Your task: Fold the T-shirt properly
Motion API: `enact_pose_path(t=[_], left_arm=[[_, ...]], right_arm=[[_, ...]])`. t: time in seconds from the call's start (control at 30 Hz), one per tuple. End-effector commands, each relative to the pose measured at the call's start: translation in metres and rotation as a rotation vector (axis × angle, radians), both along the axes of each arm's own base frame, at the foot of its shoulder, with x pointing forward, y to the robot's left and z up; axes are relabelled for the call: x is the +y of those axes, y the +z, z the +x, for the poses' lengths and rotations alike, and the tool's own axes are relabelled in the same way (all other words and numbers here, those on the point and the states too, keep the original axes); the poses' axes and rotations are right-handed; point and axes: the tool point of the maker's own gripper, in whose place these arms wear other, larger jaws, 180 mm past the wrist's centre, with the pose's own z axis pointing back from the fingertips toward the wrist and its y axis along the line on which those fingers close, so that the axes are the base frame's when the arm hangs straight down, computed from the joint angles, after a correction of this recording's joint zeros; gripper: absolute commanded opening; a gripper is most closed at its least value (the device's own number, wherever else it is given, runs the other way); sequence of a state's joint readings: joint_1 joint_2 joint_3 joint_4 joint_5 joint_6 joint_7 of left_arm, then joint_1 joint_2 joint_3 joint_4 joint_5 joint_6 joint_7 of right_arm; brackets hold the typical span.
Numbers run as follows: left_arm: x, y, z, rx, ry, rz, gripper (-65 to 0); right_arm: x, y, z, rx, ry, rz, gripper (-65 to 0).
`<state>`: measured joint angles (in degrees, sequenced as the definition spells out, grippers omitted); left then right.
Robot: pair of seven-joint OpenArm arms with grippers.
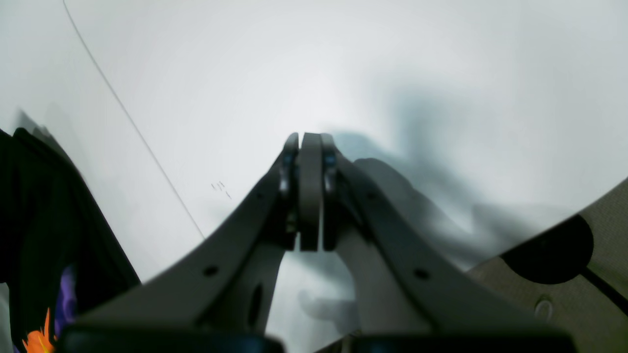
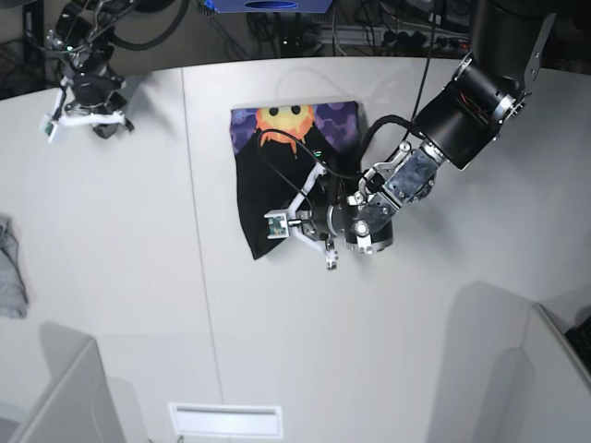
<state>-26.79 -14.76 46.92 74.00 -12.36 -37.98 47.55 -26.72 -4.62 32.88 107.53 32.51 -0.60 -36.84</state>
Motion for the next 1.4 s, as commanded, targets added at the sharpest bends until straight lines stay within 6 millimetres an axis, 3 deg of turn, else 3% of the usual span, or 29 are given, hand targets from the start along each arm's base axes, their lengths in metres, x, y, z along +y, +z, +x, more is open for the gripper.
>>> enact_pose_path(t=[0.0, 0.2, 0.33, 0.47, 0.6, 0.8, 0.9, 0.97, 1.0, 1.07, 1.17, 1.23, 1.37], left_arm=[[0.042, -0.008, 0.014, -0.041, 0.029, 0.195, -55.9], [0.041, 0.008, 0.033, -0.086, 0.035, 0.196, -27.5], [0.039, 0.021, 0.048, -0.123, 0.036, 0.189, -16.3], [0.033, 0.038, 0.061, -0.164, 0.031, 0.171, -15.1], [0.010, 0.060, 0.066, -0.222, -0.002, 0.119, -15.3], [-0.026, 0.104, 0.087, -0.269, 0.091, -0.068, -15.3], [-0.035, 0.124, 0.090, -0.296, 0.128, -0.148, -15.6], [-0.028, 0.145, 0.094, -0.341, 0.159, -0.176, -17.3], [-0.021, 0.153, 0.094, -0.359, 0.183, -0.178, -21.2], [-0.005, 0.176, 0.094, -0.412, 0.241, -0.197, -36.9], [0.040, 0.186, 0.088, -0.462, 0.330, -0.169, -65.0], [0.074, 0.178, 0.080, -0.468, 0.374, -0.121, -65.0], [0.130, 0.139, 0.057, -0.406, 0.435, 0.022, -65.0]], right_arm=[[-0.003, 0.009, 0.004, -0.030, 0.007, -0.021, -65.0], [-0.002, 0.009, 0.004, -0.031, 0.014, -0.022, -65.0], [0.011, 0.013, 0.011, -0.068, 0.117, -0.029, -65.0], [0.013, 0.015, 0.013, -0.080, 0.138, -0.031, -65.0], [0.013, 0.014, 0.013, -0.077, 0.138, -0.030, -65.0], [0.013, 0.014, 0.013, -0.078, 0.140, -0.030, -65.0], [0.014, 0.013, 0.011, -0.073, 0.143, -0.030, -65.0], [0.021, 0.012, 0.013, -0.070, 0.170, -0.027, -65.0], [0.028, 0.010, 0.012, -0.061, 0.195, -0.021, -65.0], [0.040, 0.009, 0.016, -0.057, 0.263, -0.021, -65.0], [0.063, 0.009, 0.024, -0.065, 0.352, -0.008, -65.0], [0.075, 0.009, 0.027, -0.071, 0.386, 0.005, -65.0], [0.080, 0.010, 0.030, -0.079, 0.402, 0.010, -65.0]])
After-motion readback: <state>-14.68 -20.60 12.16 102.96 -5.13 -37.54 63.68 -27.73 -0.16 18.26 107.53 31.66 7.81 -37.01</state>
